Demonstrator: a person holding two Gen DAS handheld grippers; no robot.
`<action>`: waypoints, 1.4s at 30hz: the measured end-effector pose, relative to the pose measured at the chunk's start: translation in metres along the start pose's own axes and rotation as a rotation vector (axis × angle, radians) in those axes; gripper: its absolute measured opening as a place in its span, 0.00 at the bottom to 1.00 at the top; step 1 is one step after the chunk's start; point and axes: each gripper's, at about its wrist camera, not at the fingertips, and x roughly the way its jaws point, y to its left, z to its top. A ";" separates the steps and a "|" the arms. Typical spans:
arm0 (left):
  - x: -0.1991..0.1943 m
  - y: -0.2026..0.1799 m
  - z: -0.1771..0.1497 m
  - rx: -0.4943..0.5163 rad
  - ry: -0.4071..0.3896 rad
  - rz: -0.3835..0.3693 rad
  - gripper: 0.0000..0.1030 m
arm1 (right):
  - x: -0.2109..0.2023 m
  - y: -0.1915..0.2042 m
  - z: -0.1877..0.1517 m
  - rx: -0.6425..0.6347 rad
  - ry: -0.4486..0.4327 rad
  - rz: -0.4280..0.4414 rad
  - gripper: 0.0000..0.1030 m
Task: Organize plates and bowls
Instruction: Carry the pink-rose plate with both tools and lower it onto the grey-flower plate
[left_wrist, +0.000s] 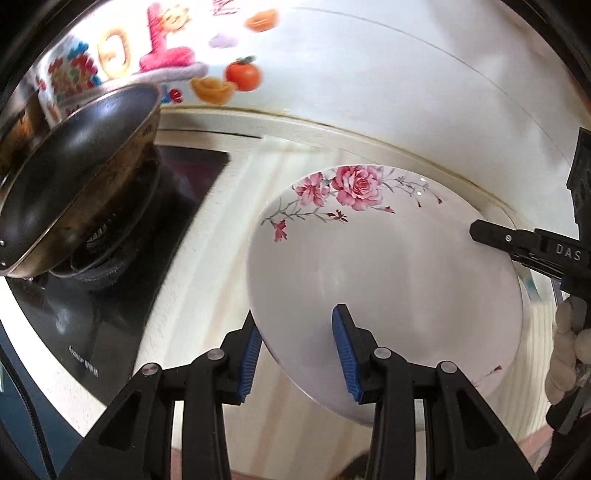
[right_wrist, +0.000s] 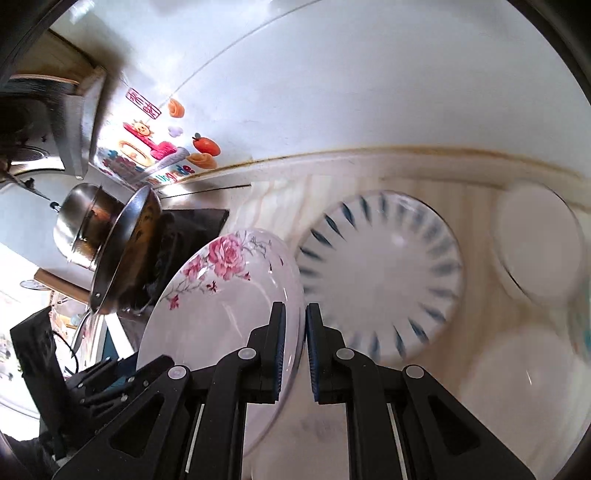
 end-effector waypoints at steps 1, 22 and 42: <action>-0.003 -0.006 -0.006 0.011 0.001 -0.004 0.35 | -0.010 -0.005 -0.009 0.007 -0.004 -0.001 0.12; 0.019 -0.085 -0.100 0.143 0.093 -0.008 0.35 | -0.066 -0.104 -0.182 0.147 0.062 -0.065 0.12; 0.047 -0.096 -0.099 0.186 0.147 0.038 0.35 | -0.045 -0.112 -0.187 0.166 0.085 -0.089 0.12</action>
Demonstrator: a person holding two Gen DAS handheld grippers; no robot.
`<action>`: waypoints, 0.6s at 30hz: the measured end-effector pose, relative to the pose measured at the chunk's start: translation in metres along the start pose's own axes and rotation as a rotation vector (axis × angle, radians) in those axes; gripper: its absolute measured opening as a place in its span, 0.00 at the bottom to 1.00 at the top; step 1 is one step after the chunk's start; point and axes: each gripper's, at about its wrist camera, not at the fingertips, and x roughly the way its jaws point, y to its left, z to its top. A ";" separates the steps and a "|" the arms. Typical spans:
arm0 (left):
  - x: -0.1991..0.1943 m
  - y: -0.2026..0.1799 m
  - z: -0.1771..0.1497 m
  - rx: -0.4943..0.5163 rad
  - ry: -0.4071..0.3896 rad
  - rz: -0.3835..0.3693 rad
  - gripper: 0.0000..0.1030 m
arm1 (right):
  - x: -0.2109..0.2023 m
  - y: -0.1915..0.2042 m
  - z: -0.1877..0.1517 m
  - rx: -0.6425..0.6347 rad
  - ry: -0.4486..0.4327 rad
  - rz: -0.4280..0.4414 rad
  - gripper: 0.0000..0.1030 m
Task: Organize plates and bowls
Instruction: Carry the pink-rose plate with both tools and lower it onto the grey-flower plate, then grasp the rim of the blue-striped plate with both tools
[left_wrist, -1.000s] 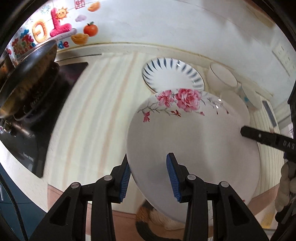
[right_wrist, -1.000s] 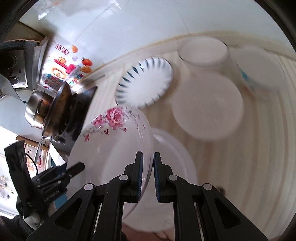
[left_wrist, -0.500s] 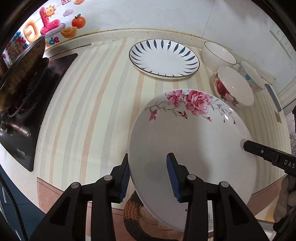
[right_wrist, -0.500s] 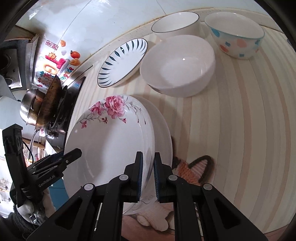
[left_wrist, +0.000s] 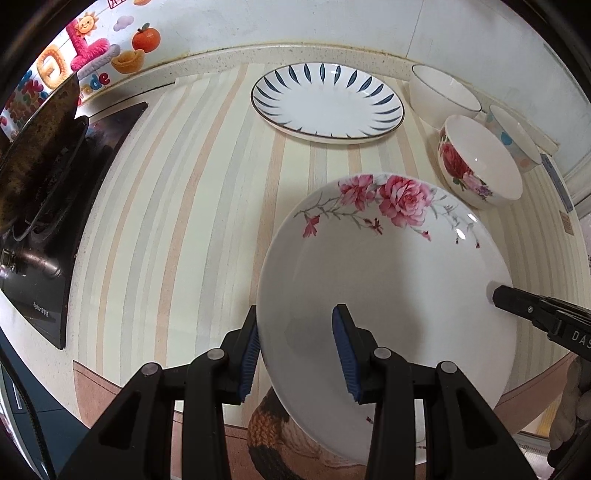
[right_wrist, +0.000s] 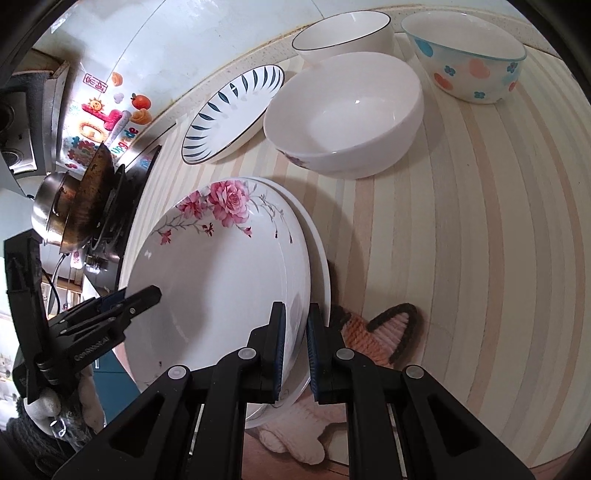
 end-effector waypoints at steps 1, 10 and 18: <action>0.002 0.000 0.000 -0.001 0.005 0.000 0.35 | 0.000 -0.001 -0.001 -0.002 0.000 -0.001 0.12; 0.016 -0.001 -0.004 0.014 0.024 0.018 0.34 | 0.001 0.005 0.001 -0.020 0.006 -0.030 0.12; 0.007 0.003 -0.004 0.024 0.025 0.019 0.34 | -0.012 0.003 0.004 0.017 0.038 -0.064 0.16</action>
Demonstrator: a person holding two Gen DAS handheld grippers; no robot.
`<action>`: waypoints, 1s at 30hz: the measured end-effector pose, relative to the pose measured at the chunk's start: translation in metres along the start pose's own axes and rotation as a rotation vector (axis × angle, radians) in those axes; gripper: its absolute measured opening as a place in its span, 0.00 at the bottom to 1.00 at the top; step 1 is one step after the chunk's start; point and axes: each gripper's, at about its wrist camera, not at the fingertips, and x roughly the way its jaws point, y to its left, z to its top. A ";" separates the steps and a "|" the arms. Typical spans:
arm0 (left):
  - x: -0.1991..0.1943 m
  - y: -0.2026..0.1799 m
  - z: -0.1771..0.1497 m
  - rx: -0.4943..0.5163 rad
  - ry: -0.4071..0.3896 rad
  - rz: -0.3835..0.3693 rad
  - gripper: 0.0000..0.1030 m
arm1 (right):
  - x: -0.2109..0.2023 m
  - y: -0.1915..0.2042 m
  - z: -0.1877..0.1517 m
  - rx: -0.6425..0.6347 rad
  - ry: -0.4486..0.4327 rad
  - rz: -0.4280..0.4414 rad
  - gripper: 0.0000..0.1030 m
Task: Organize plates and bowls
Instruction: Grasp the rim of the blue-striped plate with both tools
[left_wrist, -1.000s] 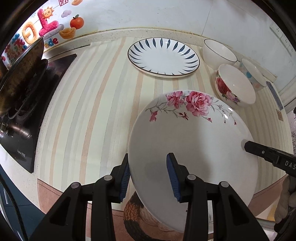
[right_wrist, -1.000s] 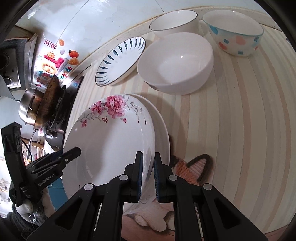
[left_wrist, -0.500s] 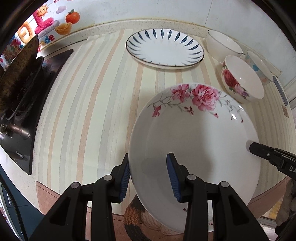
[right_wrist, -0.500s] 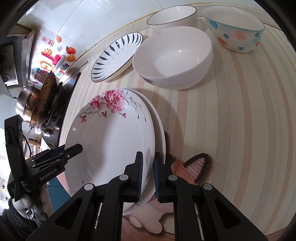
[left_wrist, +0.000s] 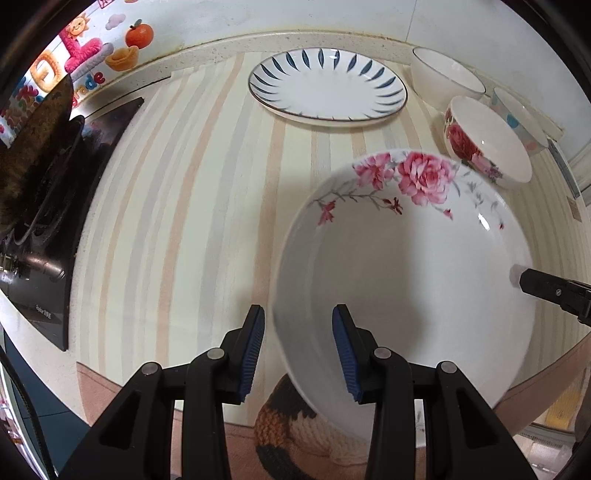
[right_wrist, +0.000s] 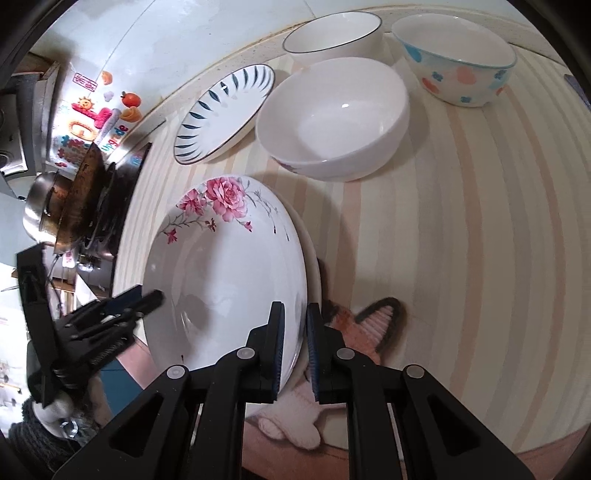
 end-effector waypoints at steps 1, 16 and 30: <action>-0.007 0.003 0.001 -0.005 -0.009 -0.004 0.34 | -0.005 0.000 0.000 -0.002 -0.008 -0.004 0.17; -0.035 0.062 0.145 -0.011 -0.089 -0.141 0.38 | -0.037 0.043 0.135 0.187 -0.079 0.048 0.44; 0.096 0.072 0.235 0.044 0.091 -0.184 0.38 | 0.095 0.055 0.241 0.128 0.100 -0.182 0.41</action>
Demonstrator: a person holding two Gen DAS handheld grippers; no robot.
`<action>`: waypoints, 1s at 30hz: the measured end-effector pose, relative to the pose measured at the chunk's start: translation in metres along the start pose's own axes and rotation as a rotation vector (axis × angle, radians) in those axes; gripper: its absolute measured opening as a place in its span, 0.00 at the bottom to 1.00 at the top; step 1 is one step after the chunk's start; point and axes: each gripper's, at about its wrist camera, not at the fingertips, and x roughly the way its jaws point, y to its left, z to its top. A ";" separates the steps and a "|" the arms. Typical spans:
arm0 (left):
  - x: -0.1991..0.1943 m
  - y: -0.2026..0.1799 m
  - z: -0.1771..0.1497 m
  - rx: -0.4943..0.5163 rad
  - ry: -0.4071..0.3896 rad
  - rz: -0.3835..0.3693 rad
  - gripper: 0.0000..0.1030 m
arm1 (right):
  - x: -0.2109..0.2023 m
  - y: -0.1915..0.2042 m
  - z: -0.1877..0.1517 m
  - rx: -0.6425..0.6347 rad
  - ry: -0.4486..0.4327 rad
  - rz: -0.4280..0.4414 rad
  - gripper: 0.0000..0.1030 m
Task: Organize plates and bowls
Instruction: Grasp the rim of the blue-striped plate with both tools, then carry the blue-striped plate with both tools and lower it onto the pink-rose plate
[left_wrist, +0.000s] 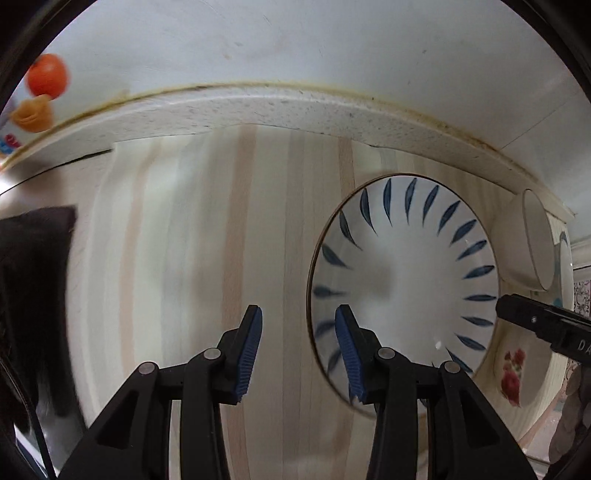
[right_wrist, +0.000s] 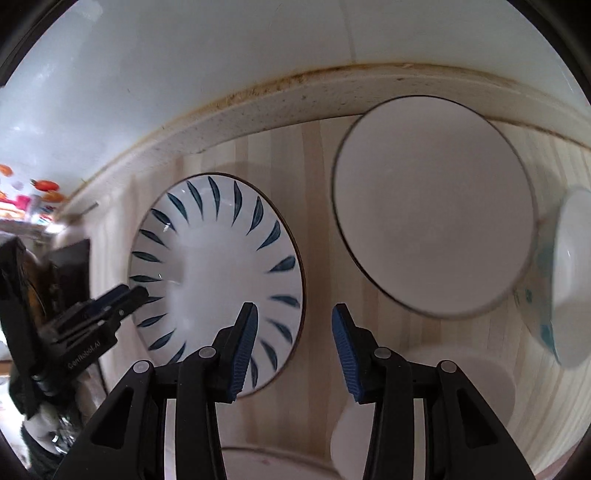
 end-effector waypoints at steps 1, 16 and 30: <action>0.005 0.000 0.002 0.006 0.009 -0.001 0.38 | 0.006 0.002 0.003 -0.002 0.013 -0.010 0.35; -0.010 -0.024 -0.021 0.063 -0.042 -0.034 0.28 | 0.015 0.002 0.002 -0.012 0.012 -0.011 0.15; -0.107 -0.050 -0.092 0.014 -0.126 -0.023 0.28 | -0.078 -0.006 -0.066 -0.125 -0.008 0.045 0.15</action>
